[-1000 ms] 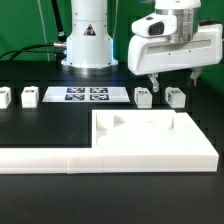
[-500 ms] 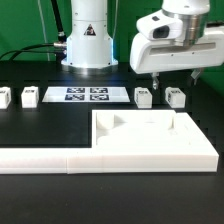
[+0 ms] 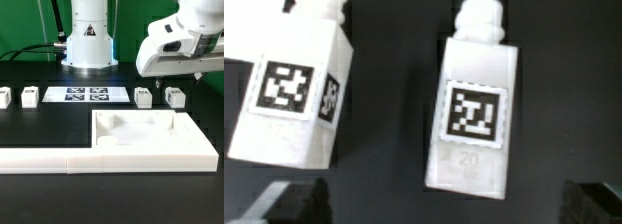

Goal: Assemble square table

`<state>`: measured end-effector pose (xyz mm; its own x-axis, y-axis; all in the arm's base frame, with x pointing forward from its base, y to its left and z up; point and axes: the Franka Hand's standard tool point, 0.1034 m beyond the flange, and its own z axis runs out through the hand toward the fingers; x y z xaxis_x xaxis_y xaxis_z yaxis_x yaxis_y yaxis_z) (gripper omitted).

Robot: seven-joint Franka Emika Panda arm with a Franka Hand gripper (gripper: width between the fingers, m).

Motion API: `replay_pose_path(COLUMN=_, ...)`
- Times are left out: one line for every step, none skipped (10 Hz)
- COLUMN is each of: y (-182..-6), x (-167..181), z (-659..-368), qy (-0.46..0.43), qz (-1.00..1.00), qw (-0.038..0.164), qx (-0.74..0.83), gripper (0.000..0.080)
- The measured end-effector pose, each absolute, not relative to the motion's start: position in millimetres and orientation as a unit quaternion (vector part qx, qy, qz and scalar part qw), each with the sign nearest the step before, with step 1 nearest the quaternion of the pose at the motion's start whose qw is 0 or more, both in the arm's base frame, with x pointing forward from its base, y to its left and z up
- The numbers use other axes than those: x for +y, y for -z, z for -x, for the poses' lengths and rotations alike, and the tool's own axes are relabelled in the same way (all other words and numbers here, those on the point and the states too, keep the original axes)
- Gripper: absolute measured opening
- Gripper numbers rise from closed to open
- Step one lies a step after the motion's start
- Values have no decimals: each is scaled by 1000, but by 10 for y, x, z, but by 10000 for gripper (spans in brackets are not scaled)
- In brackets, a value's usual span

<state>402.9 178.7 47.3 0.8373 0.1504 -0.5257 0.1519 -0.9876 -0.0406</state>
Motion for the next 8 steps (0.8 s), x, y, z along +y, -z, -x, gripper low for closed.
replay_pose_path(y=-474, x=1773, z=-3987, qy=307, qz=-948, qw=6, qx=79, gripper=649)
replay_pose_path(y=-439, x=1792, z=-3983, qy=320, qz=-944, qw=8, qx=77, gripper=649)
replay_pose_path(y=-407, x=1821, z=-3936, qy=324, qz=-943, qw=10, qx=76, gripper=649)
replay_pose_path(y=-392, x=1849, z=-3915, qy=324, qz=-943, qw=11, qx=77, gripper=649)
replay_pose_path(y=-358, x=1860, z=-3887, qy=328, qz=-941, qw=11, qx=78, gripper=649)
replay_pose_path(y=-319, x=1846, z=-3850, qy=337, qz=-938, qw=12, qx=77, gripper=649)
replay_pose_path(y=-301, x=1837, z=-3842, qy=337, qz=-938, qw=12, qx=77, gripper=649)
replay_pose_path(y=-304, x=1823, z=-3794, qy=354, qz=-932, qw=15, qx=77, gripper=649)
